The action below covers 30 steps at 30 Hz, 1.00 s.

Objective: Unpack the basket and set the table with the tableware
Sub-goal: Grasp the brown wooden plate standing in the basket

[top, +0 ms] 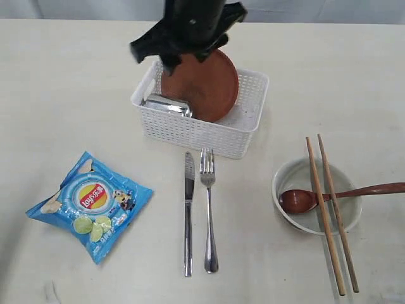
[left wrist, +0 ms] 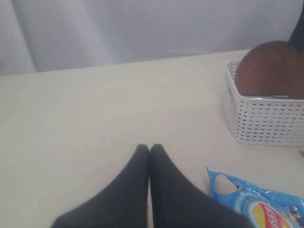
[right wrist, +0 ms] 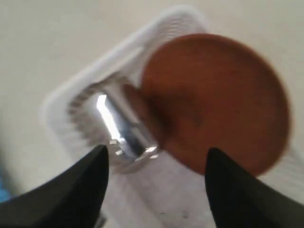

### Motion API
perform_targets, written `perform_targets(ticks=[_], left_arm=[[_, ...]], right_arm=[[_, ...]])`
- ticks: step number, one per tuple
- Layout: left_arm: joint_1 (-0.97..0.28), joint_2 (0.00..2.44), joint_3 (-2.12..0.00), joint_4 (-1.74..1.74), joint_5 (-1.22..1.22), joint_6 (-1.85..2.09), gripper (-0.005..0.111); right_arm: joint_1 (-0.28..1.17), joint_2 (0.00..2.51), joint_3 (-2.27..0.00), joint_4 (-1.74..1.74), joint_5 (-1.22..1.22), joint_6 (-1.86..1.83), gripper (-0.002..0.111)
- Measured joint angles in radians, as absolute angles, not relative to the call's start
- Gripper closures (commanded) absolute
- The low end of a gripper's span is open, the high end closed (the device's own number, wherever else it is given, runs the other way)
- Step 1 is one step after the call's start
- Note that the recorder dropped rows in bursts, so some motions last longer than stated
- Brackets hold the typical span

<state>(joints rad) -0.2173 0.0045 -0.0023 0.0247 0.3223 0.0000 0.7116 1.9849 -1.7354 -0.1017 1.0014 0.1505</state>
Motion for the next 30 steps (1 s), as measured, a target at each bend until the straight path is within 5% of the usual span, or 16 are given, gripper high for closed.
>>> perform_targets(ticks=[7,25,30], left_arm=[[-0.217,0.005,-0.002,0.025,0.322,0.0,0.107],[-0.217,0.005,-0.002,0.025,0.322,0.0,0.107],[-0.217,0.005,-0.002,0.025,0.322,0.0,0.107]], right_arm=[[0.56,2.01,-1.735,-0.143,0.855,0.062,0.051],[0.552,2.149,-1.748,-0.098,0.756,-0.244,0.052],[0.552,2.16,-1.748,-0.096,0.756,-0.256,0.086]])
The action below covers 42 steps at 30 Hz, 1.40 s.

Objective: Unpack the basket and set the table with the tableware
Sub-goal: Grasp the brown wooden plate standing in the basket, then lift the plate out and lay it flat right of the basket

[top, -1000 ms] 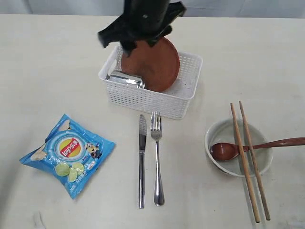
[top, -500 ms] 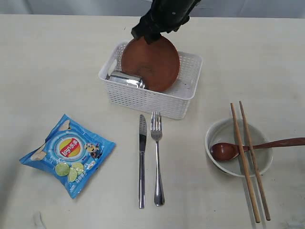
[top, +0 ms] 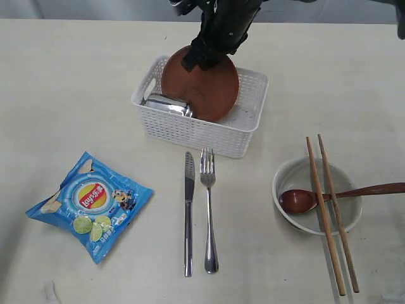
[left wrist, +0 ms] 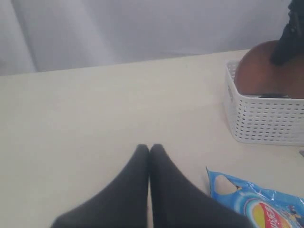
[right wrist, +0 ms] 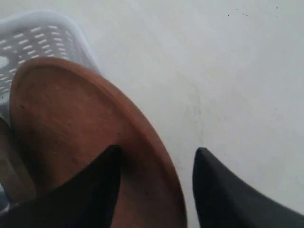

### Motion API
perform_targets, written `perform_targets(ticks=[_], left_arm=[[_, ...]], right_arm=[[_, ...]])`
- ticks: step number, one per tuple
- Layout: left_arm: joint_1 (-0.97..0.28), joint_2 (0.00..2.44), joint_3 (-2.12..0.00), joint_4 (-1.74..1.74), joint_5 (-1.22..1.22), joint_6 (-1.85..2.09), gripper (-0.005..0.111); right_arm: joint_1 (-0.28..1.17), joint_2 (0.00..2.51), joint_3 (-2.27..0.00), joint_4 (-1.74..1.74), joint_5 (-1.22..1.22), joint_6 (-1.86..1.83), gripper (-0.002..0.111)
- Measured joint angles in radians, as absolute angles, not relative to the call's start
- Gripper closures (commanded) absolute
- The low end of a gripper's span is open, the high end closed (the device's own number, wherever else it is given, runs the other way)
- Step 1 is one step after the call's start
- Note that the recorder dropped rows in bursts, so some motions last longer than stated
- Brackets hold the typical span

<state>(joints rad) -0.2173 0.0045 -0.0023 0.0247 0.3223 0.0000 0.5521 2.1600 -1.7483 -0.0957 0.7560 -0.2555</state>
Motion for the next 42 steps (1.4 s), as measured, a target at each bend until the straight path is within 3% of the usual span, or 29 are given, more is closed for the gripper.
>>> perform_targets(ticks=[3,33,38,42], left_arm=[[-0.217,0.005,-0.002,0.025,0.322,0.0,0.107],[-0.217,0.005,-0.002,0.025,0.322,0.0,0.107],[-0.217,0.005,-0.002,0.025,0.322,0.0,0.107],[-0.217,0.005,-0.002,0.025,0.322,0.0,0.107]], right_arm=[[0.552,2.154,-1.751,-0.087,0.756,-0.269,0.109],[0.549,1.865,-1.753,-0.185,0.914,-0.239,0.108],[0.451,1.811,-1.733,-0.212,0.99,-0.143,0.108],[0.277,1.757,-1.646,-0.222,0.996,-0.085,0.108]])
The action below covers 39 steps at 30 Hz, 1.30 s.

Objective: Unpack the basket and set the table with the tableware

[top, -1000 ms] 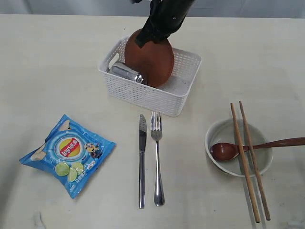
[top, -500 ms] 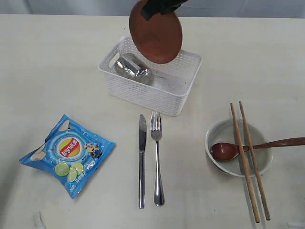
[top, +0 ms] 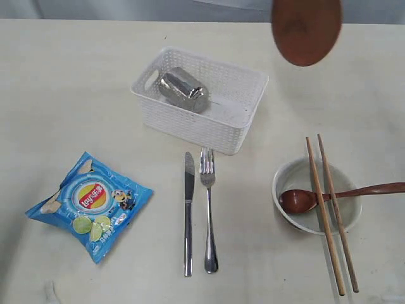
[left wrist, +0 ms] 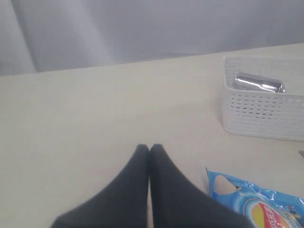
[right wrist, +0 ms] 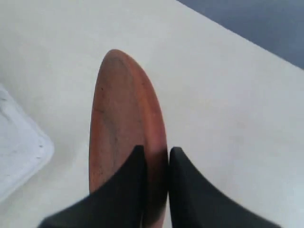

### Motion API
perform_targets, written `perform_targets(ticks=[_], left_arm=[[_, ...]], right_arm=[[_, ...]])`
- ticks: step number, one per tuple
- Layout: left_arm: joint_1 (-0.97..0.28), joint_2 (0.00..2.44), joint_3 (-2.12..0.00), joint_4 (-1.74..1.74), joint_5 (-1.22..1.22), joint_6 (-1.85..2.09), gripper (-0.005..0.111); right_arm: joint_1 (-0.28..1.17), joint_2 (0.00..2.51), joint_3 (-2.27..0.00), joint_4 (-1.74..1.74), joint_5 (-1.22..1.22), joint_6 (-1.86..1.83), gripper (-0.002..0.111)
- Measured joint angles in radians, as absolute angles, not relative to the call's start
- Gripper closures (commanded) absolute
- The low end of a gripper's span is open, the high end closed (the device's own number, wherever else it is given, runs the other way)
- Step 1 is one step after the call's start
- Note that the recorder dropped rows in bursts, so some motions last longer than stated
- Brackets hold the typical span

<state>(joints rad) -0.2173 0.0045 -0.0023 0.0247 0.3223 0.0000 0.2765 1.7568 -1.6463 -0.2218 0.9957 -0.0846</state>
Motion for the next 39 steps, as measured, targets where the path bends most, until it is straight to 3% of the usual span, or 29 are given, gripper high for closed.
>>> perform_targets(ticks=[5,9,17,33,35,39], left_arm=[[-0.217,0.005,-0.002,0.025,0.322,0.0,0.107],[-0.217,0.005,-0.002,0.025,0.322,0.0,0.107],[-0.217,0.005,-0.002,0.025,0.322,0.0,0.107],[-0.217,0.005,-0.002,0.025,0.322,0.0,0.107],[-0.217,0.005,-0.002,0.025,0.322,0.0,0.107],[-0.217,0.005,-0.002,0.025,0.322,0.0,0.107]], right_arm=[[0.011,1.754,-1.483,-0.006,0.912,-0.068,0.108],[-0.093,1.844,-1.431,0.203,0.886,-0.127,0.108],[-0.095,2.014,-1.429,0.479,0.865,-0.274,0.108],[-0.057,2.084,-1.43,0.532,0.906,-0.3,0.108],[-0.05,2.086,-1.43,0.505,0.908,-0.295,0.1],[-0.046,2.086,-1.43,0.464,0.912,-0.277,0.069]])
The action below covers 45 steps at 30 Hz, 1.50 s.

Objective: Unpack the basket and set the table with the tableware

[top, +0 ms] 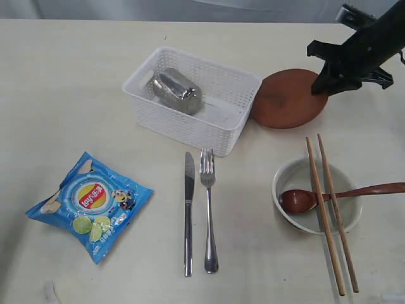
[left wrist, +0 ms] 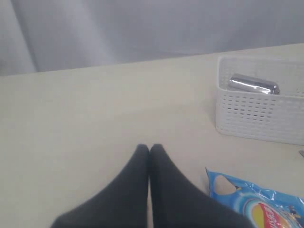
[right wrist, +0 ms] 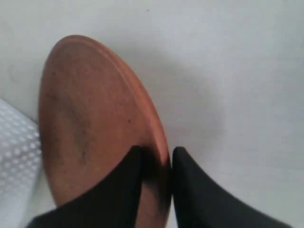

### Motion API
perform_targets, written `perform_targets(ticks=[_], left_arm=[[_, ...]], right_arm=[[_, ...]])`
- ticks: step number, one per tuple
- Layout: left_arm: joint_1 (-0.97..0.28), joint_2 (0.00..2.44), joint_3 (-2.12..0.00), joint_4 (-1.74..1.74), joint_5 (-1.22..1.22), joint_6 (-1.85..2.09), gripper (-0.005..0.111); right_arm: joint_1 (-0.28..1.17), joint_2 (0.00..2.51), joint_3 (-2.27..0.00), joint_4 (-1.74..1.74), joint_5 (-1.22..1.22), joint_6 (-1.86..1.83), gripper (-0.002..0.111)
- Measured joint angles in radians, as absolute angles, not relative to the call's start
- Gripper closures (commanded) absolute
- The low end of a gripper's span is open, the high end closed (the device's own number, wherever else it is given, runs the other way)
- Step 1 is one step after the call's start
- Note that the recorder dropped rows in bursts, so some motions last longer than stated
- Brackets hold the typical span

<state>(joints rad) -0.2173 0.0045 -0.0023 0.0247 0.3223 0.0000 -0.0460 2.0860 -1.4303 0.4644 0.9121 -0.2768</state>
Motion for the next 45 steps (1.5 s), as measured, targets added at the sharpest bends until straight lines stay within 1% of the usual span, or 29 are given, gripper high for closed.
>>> perform_targets(ticks=[1,2,10,19,25,32,36,42,45], left_arm=[[-0.217,0.005,-0.002,0.025,0.322,0.0,0.107],[-0.217,0.005,-0.002,0.025,0.322,0.0,0.107],[-0.217,0.005,-0.002,0.025,0.322,0.0,0.107],[-0.217,0.005,-0.002,0.025,0.322,0.0,0.107],[-0.217,0.005,-0.002,0.025,0.322,0.0,0.107],[-0.217,0.005,-0.002,0.025,0.322,0.0,0.107],[-0.217,0.005,-0.002,0.025,0.322,0.0,0.107],[-0.217,0.005,-0.002,0.025,0.322,0.0,0.107],[-0.217,0.005,-0.002,0.025,0.322,0.0,0.107]], right_arm=[[-0.044,2.088,-1.43,0.439,0.914,-0.277,0.063],[-0.044,2.091,-1.428,0.425,0.921,-0.277,0.059],[-0.038,2.098,-1.446,0.373,0.935,-0.223,0.059],[-0.011,2.1,-1.575,0.397,1.078,-0.206,0.059],[0.086,2.1,-1.607,0.462,1.135,-0.206,0.059],[0.235,2.1,-1.609,0.474,1.117,-0.174,0.059],[0.307,2.1,-1.609,0.472,1.053,-0.127,0.059],[0.409,2.108,-1.611,0.475,0.883,-0.049,0.059],[0.455,2.139,-1.644,0.499,0.84,-0.041,0.059]])
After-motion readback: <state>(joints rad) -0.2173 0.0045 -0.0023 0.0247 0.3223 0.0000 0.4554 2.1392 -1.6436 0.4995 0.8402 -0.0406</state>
